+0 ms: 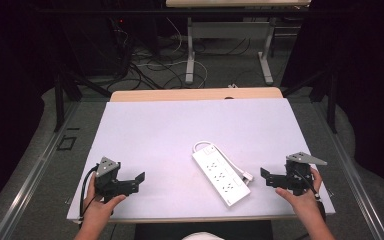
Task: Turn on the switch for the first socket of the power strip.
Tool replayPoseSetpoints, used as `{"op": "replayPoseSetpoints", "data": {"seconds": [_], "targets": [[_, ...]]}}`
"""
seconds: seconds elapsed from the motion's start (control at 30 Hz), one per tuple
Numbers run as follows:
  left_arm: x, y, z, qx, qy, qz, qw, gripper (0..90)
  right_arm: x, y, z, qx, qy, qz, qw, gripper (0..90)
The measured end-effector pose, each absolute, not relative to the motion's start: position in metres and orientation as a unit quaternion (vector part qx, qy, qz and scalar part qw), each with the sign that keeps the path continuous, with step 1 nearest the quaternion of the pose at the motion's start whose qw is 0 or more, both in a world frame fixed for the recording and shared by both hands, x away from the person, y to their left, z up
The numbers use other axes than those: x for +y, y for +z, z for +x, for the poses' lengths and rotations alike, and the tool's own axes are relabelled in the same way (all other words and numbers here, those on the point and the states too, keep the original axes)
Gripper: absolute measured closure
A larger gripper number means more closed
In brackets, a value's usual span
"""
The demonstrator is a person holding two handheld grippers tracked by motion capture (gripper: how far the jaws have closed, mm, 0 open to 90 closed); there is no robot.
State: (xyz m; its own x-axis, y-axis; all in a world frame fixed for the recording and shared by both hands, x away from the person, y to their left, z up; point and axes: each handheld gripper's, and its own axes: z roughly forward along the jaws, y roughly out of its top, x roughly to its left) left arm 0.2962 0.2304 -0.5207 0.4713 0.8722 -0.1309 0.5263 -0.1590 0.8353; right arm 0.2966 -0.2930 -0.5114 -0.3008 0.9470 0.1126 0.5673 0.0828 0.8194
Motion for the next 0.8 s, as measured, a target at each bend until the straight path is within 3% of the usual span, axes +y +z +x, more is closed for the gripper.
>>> {"op": "replayPoseSetpoints", "data": {"seconds": [0.8], "targets": [[0.228, -0.521, 0.294, 0.478, 0.201, 0.73, 0.445, 1.7, -0.278, -0.507, 0.299, 0.717, 0.399, 0.517, 0.242, 0.0]]}}
